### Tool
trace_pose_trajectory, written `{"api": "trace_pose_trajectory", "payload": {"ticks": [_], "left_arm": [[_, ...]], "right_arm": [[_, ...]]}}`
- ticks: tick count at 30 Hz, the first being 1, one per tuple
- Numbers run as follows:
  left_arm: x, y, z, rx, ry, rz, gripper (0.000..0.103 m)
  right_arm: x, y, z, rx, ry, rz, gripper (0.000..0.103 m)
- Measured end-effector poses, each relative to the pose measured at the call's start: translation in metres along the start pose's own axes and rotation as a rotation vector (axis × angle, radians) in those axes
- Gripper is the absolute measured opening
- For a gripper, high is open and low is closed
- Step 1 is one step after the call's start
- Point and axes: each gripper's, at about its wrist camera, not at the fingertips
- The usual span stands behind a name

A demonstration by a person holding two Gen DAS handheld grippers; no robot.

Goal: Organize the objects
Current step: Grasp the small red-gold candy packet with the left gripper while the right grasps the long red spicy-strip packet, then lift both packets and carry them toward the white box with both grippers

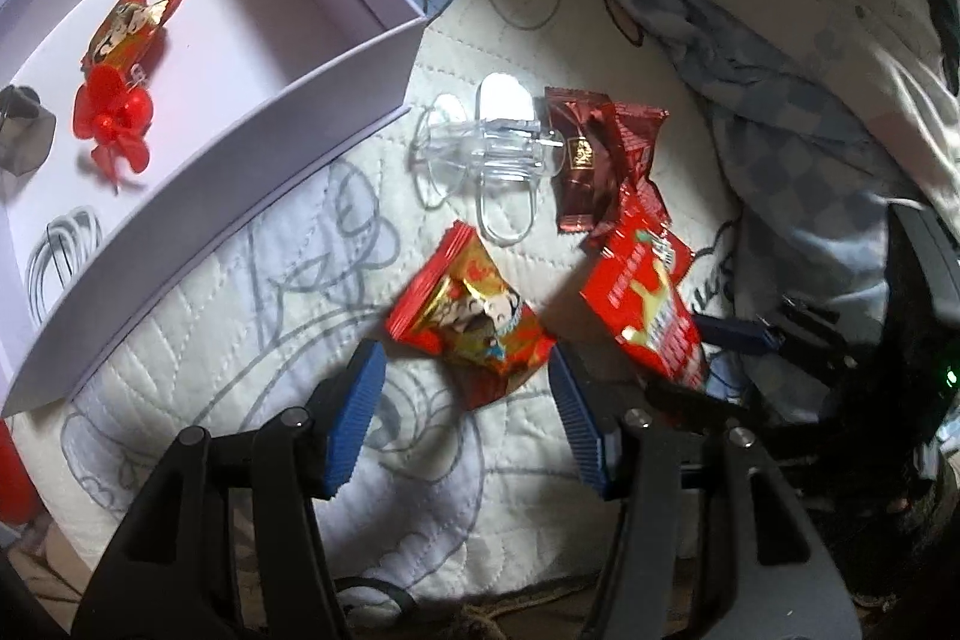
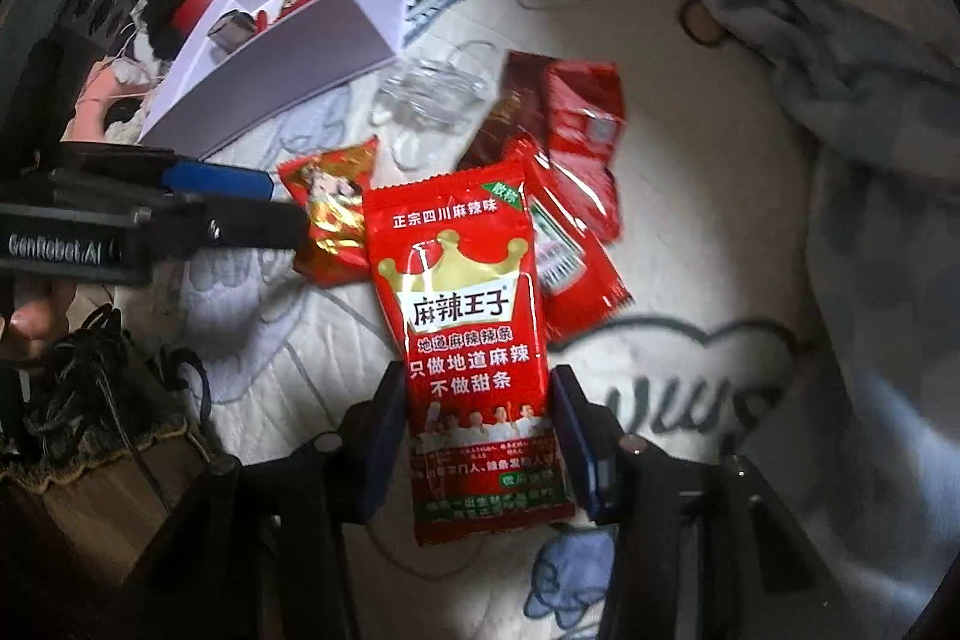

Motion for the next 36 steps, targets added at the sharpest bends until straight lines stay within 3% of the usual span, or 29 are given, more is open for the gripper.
{"api": "trace_pose_trajectory", "payload": {"ticks": [10,18,27,30,34,36], "left_arm": [[-0.017,-0.025,0.005,0.031,-0.052,0.074,0.056],[-0.009,-0.032,0.011,0.039,0.017,0.071,0.056],[-0.008,-0.035,0.011,0.026,0.005,0.068,0.059],[-0.01,-0.033,0.008,0.012,-0.029,0.096,0.048],[-0.006,-0.027,0.007,0.002,-0.03,0.092,0.036],[-0.004,-0.024,0.008,0.003,-0.026,0.095,0.033]], "right_arm": [[0.0,-0.001,-0.014,0.018,-0.018,-0.005,0.048],[0.011,-0.012,-0.011,0.044,0.022,-0.027,0.051],[0.015,-0.021,-0.015,0.029,0.013,-0.042,0.06],[0.017,-0.02,-0.017,0.017,0.02,-0.052,0.06],[0.016,-0.016,-0.017,0.005,0.009,-0.085,0.047],[0.016,-0.014,-0.017,0.006,0.001,-0.076,0.046]]}}
Point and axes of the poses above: each gripper's, at about its wrist camera, not at the fingertips, and y roughly against the way its jaws point, x to its left, z to its top, and after that the axes turned 12 degrees about -x, right-handed
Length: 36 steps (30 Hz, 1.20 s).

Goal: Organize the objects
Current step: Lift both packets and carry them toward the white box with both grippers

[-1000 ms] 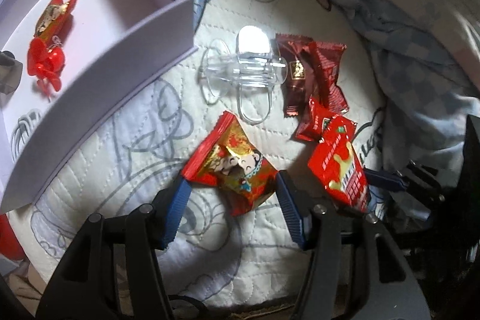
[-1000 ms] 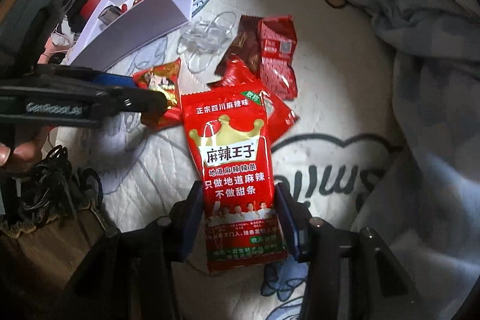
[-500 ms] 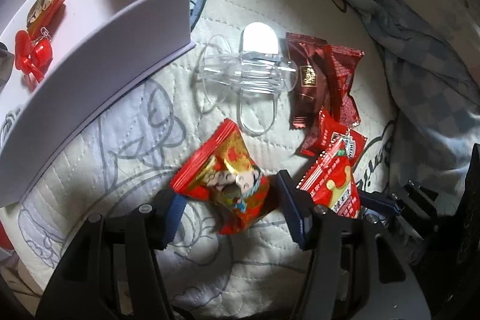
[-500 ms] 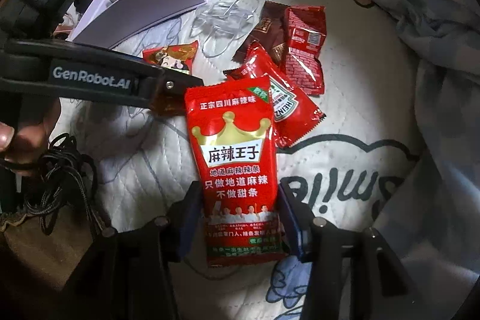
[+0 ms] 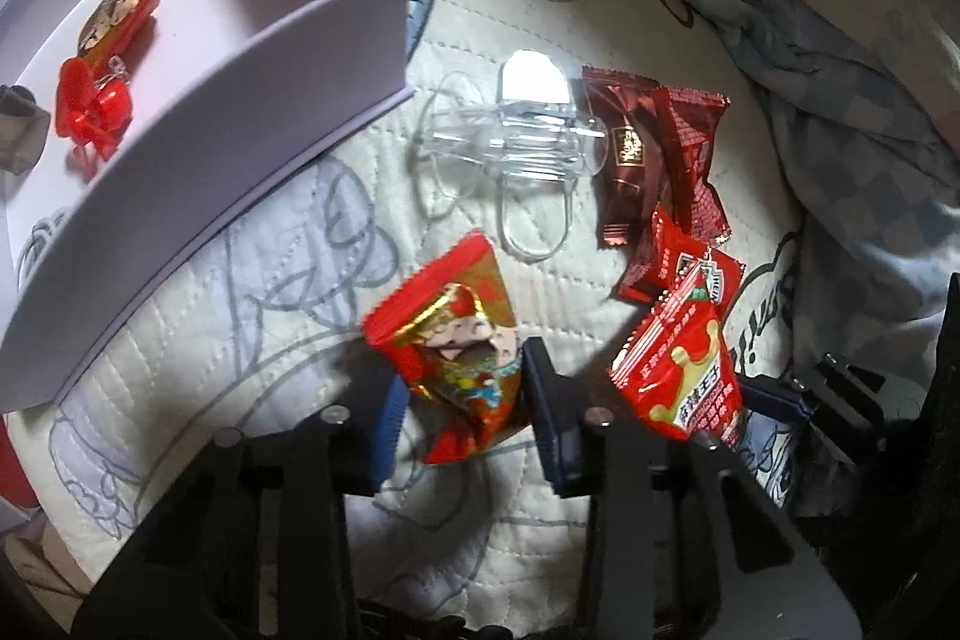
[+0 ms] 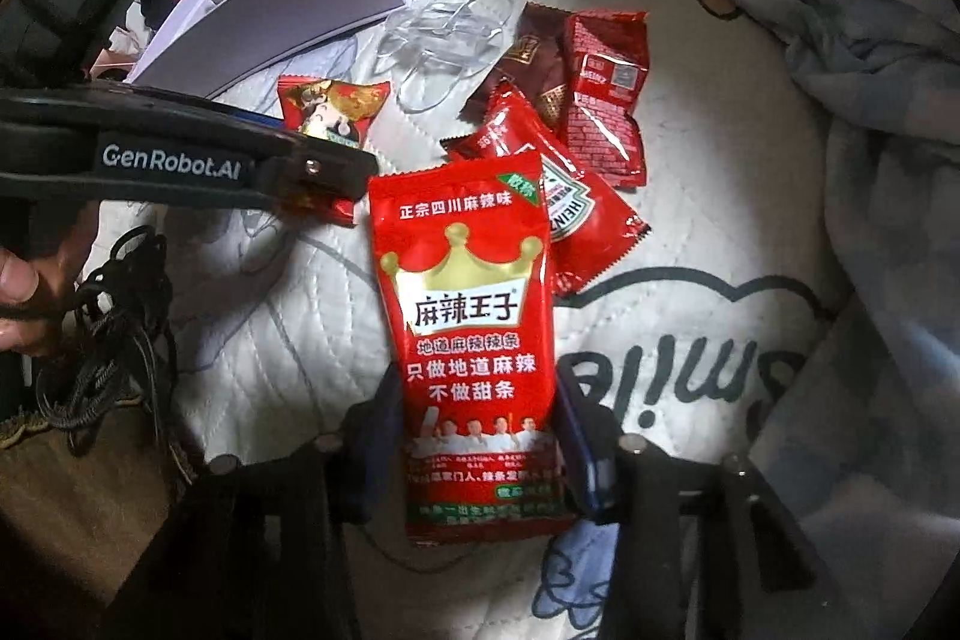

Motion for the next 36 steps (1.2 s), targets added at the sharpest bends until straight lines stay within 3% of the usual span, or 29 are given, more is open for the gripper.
{"api": "trace_pose_trajectory", "payload": {"ticks": [15,17,19,28,36], "left_arm": [[0.005,0.051,-0.003,-0.07,-0.093,0.065,0.032],[0.01,0.059,-0.005,-0.078,-0.084,0.072,0.032],[0.018,0.077,-0.036,-0.084,-0.102,0.069,0.032],[0.061,0.111,-0.034,-0.135,-0.076,0.109,0.032],[0.09,0.148,-0.057,-0.152,-0.077,0.141,0.032]], "right_arm": [[0.028,0.019,0.028,-0.046,0.007,0.04,0.046],[0.039,0.021,0.033,-0.057,0.026,0.046,0.046],[0.041,0.023,0.037,-0.069,0.046,0.051,0.046],[0.09,0.044,0.062,-0.123,0.134,0.09,0.046],[0.135,0.055,0.08,-0.151,0.205,0.1,0.046]]}}
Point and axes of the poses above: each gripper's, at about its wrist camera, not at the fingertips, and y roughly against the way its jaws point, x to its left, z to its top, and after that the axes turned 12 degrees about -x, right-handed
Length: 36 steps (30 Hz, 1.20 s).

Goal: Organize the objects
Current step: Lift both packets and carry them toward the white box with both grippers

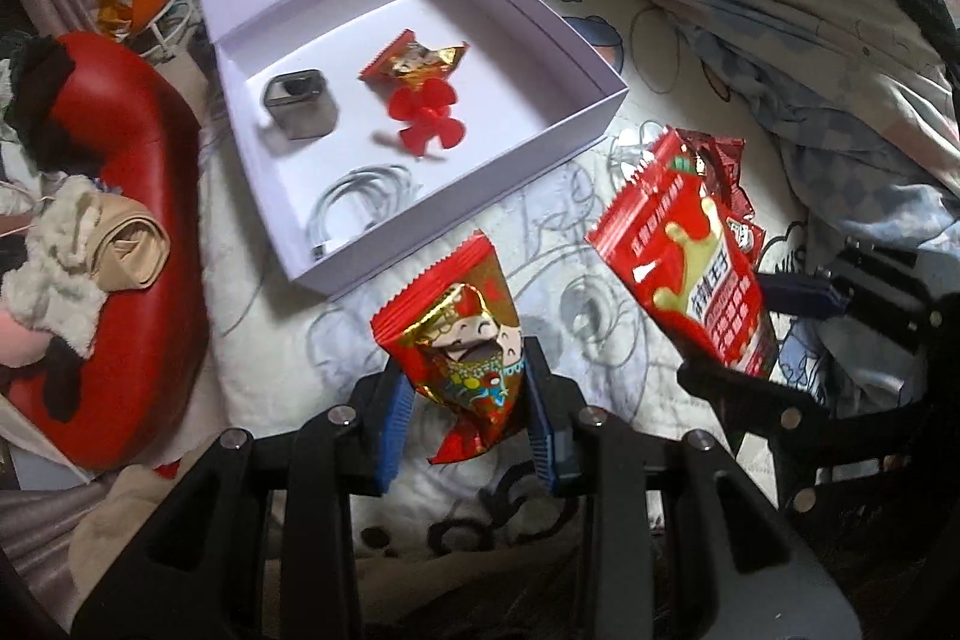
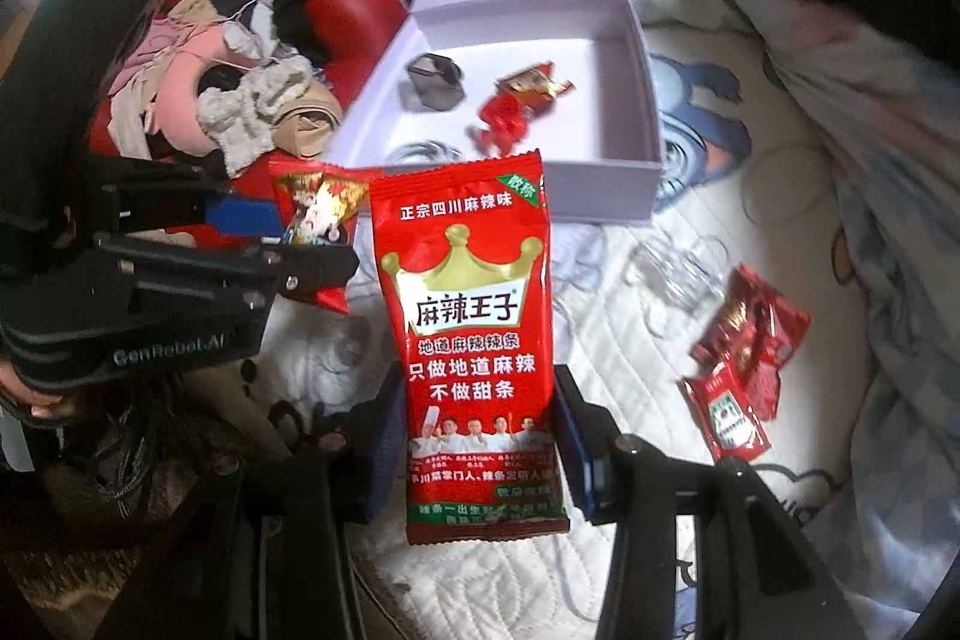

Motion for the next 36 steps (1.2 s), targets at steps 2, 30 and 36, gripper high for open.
{"api": "trace_pose_trajectory", "payload": {"ticks": [2,30,36], "left_arm": [[0.005,0.01,-0.002,-0.012,-0.003,0.001,0.032],[0.057,0.026,0.052,-0.066,0.021,0.05,0.032],[0.074,0.007,0.076,-0.056,0.042,0.047,0.032]], "right_arm": [[0.008,0.004,0.003,-0.009,0.014,0.003,0.046],[0.01,-0.018,0.069,-0.041,0.052,0.024,0.046],[-0.007,-0.037,0.092,-0.028,0.042,0.019,0.046]]}}
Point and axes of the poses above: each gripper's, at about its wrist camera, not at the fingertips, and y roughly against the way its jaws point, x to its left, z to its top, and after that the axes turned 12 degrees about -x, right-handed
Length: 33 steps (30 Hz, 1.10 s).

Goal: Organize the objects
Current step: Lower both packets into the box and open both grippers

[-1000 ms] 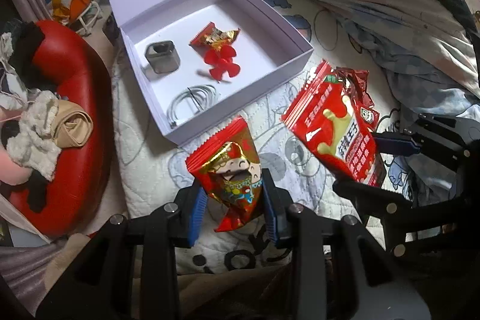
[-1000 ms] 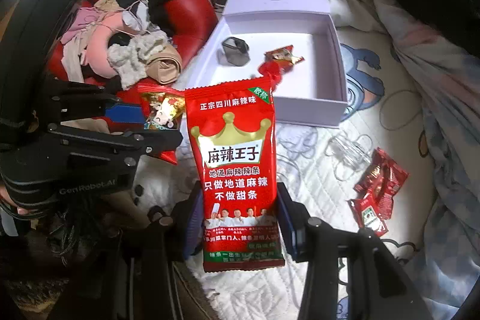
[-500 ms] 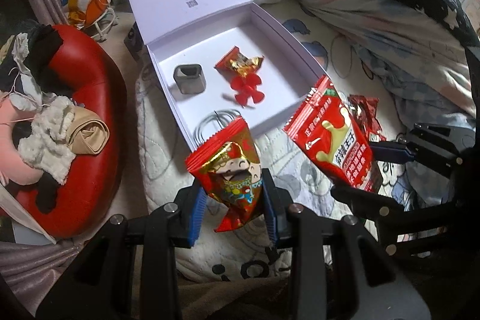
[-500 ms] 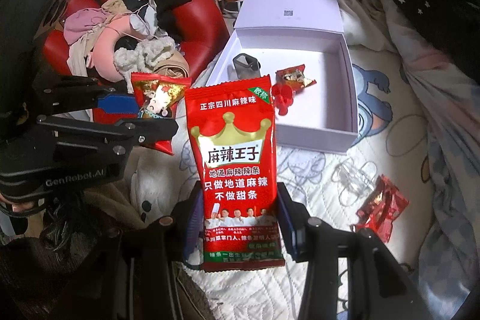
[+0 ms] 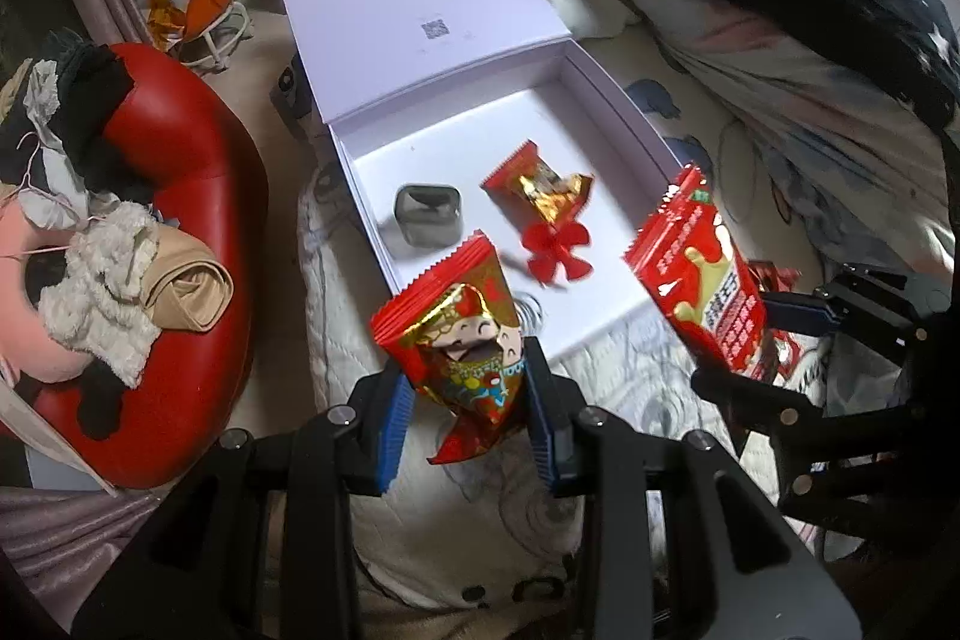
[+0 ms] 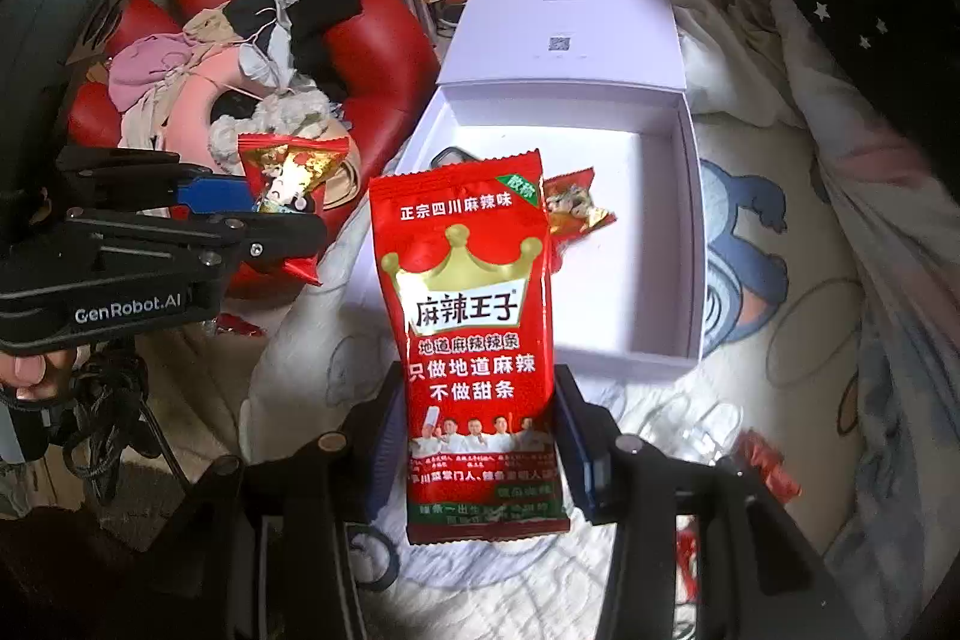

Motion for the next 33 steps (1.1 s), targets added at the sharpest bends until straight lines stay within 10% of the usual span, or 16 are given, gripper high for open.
{"api": "trace_pose_trajectory", "payload": {"ticks": [24,33], "left_arm": [[0.012,-0.103,0.068,0.078,-0.047,-0.039,0.032],[0.003,-0.129,0.085,0.086,-0.108,-0.057,0.032]], "right_arm": [[-0.062,-0.087,0.072,0.043,0.005,-0.043,0.046],[-0.079,-0.116,0.08,0.07,-0.096,-0.182,0.046]]}}
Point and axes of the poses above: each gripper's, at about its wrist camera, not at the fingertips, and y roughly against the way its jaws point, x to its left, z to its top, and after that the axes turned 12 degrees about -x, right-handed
